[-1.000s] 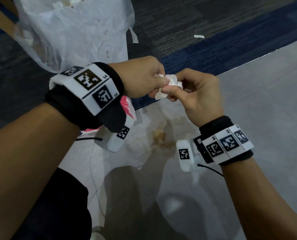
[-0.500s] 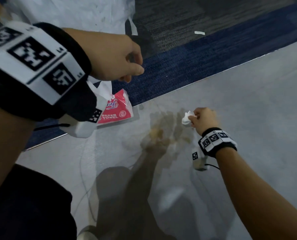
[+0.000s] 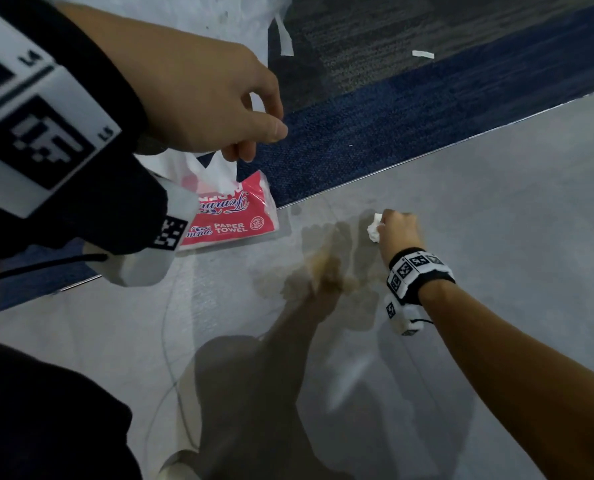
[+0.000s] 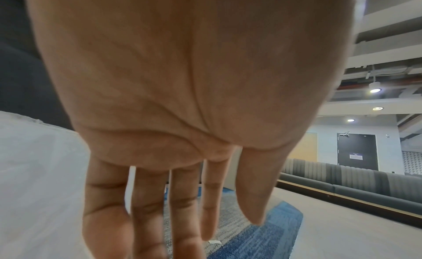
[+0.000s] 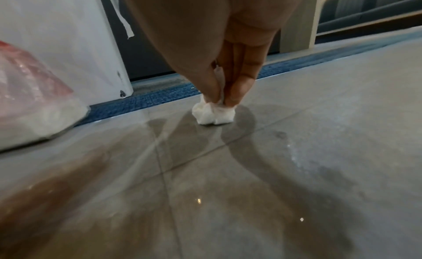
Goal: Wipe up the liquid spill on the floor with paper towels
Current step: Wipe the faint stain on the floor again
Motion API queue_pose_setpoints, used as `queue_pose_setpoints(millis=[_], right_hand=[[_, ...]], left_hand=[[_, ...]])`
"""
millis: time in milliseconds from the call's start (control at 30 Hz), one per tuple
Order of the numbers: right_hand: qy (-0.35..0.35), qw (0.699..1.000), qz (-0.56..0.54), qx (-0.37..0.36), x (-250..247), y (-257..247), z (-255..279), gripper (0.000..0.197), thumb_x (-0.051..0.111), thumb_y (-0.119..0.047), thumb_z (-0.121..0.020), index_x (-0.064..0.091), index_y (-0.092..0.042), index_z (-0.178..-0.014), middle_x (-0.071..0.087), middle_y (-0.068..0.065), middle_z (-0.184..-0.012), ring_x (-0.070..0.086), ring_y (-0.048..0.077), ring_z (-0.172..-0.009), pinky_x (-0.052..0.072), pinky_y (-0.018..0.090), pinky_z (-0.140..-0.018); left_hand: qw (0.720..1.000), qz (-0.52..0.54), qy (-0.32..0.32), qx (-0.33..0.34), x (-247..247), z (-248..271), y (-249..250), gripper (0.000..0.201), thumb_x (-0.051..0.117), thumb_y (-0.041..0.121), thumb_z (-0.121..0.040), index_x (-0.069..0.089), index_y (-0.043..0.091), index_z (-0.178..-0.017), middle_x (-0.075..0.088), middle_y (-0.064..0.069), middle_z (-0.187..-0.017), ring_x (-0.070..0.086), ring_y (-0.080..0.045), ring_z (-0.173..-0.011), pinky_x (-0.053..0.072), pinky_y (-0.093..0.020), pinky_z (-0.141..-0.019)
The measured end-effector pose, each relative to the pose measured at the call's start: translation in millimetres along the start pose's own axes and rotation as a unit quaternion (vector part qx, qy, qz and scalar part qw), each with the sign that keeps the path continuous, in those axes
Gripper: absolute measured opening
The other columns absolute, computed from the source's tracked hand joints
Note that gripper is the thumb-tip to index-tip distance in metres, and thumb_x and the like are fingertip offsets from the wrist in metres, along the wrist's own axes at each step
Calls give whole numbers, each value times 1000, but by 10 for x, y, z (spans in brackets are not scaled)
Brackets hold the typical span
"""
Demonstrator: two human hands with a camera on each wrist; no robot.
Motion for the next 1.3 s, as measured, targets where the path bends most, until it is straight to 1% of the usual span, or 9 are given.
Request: queue_pose_setpoints(millis=[167, 333, 400, 533, 700, 800, 967, 1167, 1300], right_hand=[[-6, 1000, -17, 23, -27, -35, -13, 18, 50, -6, -91, 62, 3, -101, 64, 26, -96, 61, 43, -88, 45, 35, -67], [-43, 995, -79, -38, 261, -610, 187, 10, 54, -12, -82, 63, -11, -82, 70, 18, -84, 66, 36, -81, 56, 40, -74], [-59, 993, -79, -69, 412, -913, 288, 9, 53, -15, -77, 62, -14, -78, 70, 11, -81, 68, 31, -79, 56, 36, -73], [-92, 985, -32, -141, 665, -1487, 587, 20, 50, -6, -90, 62, -5, -106, 66, 16, -102, 64, 31, -95, 51, 34, -75], [-163, 950, 53, -261, 857, -1714, 918, 24, 52, -4, -89, 56, -7, -112, 60, 17, -115, 59, 33, -105, 47, 37, -85], [-146, 966, 58, -204, 609, -1263, 615, 23, 62, -11, -81, 57, -18, -102, 63, 12, -107, 63, 32, -100, 49, 35, -83], [-40, 999, -12, -27, 240, -433, 259, 13, 54, -13, -86, 64, -11, -94, 66, 15, -93, 65, 34, -87, 51, 36, -71], [-121, 986, 10, -110, 593, -867, 561, 26, 56, -12, -87, 59, -11, -113, 59, 15, -114, 58, 34, -105, 49, 40, -86], [-196, 966, 48, -162, 773, -867, 739, 17, 43, -32, -85, 54, -19, -80, 59, 9, -91, 60, 29, -90, 42, 34, -71]], left_hand=[[999, 34, 14, -13, -20, 23, -45, 31, 47, 43, -92, 59, 25, -115, 72, 6, -78, 68, -12, -76, 40, -25, -53], [999, 40, 25, -10, -37, 19, -29, 28, 46, 43, -93, 58, 27, -112, 71, 7, -78, 59, 5, -46, 34, -22, -48], [999, 35, 24, -8, -43, 16, -35, 29, 45, 44, -93, 58, 27, -112, 71, 7, -77, 60, 3, -50, 34, -21, -49], [999, 41, 17, -3, -46, 5, -27, 33, 45, 45, -93, 58, 26, -116, 72, 8, -77, 66, -3, -70, 37, -21, -51], [998, 54, 23, 5, -38, -58, 73, 28, 46, 42, -94, 58, 24, -112, 71, 7, -76, 58, 6, -42, 33, -7, -32], [998, 56, 26, 11, -39, -70, 104, 30, 46, 42, -94, 59, 22, -113, 71, 7, -74, 61, 1, -53, 38, -14, -45], [998, 54, 27, 4, -48, -51, 74, 29, 46, 44, -94, 58, 25, -112, 71, 7, -74, 59, 4, -45, 33, -10, -33], [999, 44, 20, 6, -21, -94, 95, 30, 46, 43, -94, 59, 23, -113, 70, 7, -74, 61, 0, -53, 36, -20, -53], [999, 47, 2, 16, 11, -111, 169, 29, 46, 41, -95, 59, 22, -113, 72, 5, -78, 66, -9, -72, 43, -22, -59]])
Point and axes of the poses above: each hand's wrist, its own z-axis away from the middle knuckle, its own x-axis out of the palm, y = z × x, the point moved 8 cm from there along -z, towards the middle knuckle
